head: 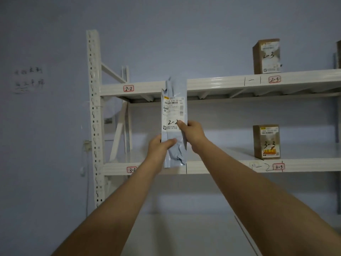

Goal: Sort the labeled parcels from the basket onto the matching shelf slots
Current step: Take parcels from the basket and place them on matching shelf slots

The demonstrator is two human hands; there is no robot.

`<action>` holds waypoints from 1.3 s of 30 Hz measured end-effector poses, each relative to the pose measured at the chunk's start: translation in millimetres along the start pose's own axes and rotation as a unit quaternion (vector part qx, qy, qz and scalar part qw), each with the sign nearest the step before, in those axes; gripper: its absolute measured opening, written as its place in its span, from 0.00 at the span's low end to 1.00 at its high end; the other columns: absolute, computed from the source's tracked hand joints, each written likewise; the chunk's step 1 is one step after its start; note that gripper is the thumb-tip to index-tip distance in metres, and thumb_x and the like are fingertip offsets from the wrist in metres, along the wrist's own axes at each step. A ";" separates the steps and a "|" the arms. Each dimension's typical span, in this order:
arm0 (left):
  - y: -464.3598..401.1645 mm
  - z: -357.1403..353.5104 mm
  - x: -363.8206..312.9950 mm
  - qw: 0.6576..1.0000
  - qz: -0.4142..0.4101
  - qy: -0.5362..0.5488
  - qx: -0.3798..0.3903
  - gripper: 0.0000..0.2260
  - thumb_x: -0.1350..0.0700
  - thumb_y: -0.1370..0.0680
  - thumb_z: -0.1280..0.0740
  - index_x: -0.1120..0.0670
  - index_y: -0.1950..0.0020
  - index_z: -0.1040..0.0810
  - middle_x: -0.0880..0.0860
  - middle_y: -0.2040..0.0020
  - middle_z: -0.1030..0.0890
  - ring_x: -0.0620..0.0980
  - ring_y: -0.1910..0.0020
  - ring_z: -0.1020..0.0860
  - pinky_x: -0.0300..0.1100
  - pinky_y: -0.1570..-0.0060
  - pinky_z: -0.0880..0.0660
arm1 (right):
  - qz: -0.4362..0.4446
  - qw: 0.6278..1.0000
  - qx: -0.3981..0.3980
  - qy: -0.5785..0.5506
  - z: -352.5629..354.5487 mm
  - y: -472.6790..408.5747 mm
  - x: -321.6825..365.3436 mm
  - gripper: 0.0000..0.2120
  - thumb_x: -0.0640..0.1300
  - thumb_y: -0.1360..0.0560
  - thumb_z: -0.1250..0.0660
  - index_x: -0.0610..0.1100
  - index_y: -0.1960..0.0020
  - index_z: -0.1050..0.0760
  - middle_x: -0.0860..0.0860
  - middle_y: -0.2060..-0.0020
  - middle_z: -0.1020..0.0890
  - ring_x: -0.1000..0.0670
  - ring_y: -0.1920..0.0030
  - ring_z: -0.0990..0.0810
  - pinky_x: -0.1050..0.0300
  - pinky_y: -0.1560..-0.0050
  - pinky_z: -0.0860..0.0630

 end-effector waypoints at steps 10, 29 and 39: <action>-114.2 64.6 -97.8 0.994 -0.071 0.067 -0.048 0.13 0.70 0.26 0.35 0.63 0.42 0.25 0.64 0.46 0.20 0.62 0.50 0.19 0.62 0.51 0.22 | 0.074 0.996 0.036 -0.042 -83.3 -88.6 68.0 0.23 0.42 0.21 0.38 0.39 0.29 0.40 0.42 0.43 0.24 0.48 0.57 0.21 0.64 0.72 0.25; -278.4 124.1 -131.5 0.999 -0.017 0.042 -0.006 0.08 0.56 0.22 0.38 0.59 0.48 0.25 0.57 0.59 0.21 0.52 0.69 0.21 0.37 0.77 0.26 | 0.292 0.912 -0.001 0.287 -146.0 -221.0 102.0 0.11 0.49 0.24 0.34 0.43 0.46 0.23 0.48 0.56 0.21 0.50 0.63 0.22 0.59 0.65 0.25; -286.2 133.8 -122.6 0.999 -0.029 0.010 -0.017 0.12 0.49 0.18 0.43 0.58 0.45 0.31 0.61 0.60 0.20 0.55 0.66 0.20 0.43 0.69 0.21 | 0.304 0.794 -0.119 0.513 -143.3 -257.6 92.7 0.12 0.50 0.23 0.40 0.46 0.48 0.20 0.47 0.51 0.19 0.44 0.48 0.22 0.53 0.51 0.34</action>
Point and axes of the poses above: each hand's wrist, its own y-axis away from the middle knuckle, its own z-axis out of the back of the hand, x = y × z, the point moved 2 cm from there along -y, towards the middle knuckle
